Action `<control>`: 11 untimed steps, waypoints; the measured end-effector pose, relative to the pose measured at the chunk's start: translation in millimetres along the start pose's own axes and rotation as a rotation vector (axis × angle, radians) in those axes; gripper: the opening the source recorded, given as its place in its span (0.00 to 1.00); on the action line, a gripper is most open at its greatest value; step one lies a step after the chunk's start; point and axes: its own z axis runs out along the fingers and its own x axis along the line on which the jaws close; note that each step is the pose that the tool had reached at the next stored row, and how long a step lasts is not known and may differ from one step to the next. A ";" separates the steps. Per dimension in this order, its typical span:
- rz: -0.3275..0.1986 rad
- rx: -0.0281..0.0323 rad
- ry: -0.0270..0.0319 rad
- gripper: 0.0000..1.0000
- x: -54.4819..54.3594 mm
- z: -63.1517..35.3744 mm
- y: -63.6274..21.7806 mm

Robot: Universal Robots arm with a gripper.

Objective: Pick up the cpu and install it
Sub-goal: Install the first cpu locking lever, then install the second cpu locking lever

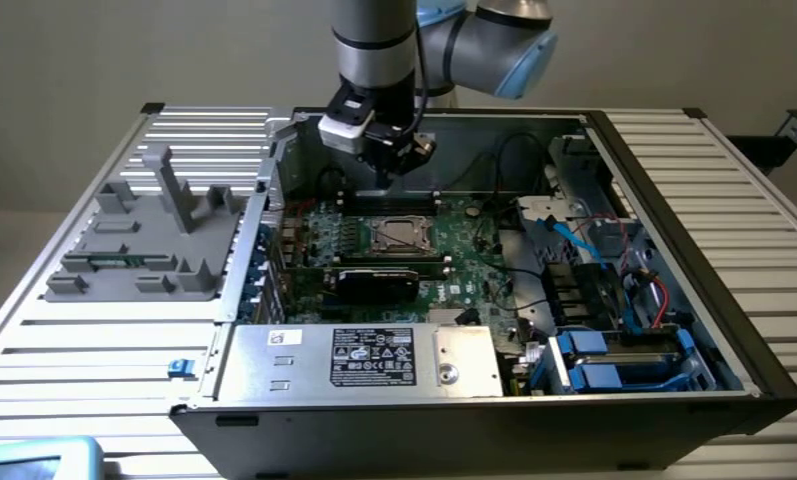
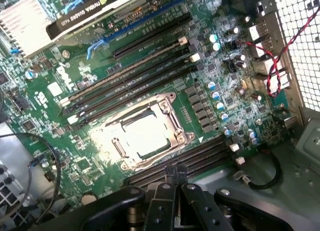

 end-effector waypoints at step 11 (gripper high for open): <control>-0.050 -0.0235 0.0009 0.11 -0.1 -1.7 -0.4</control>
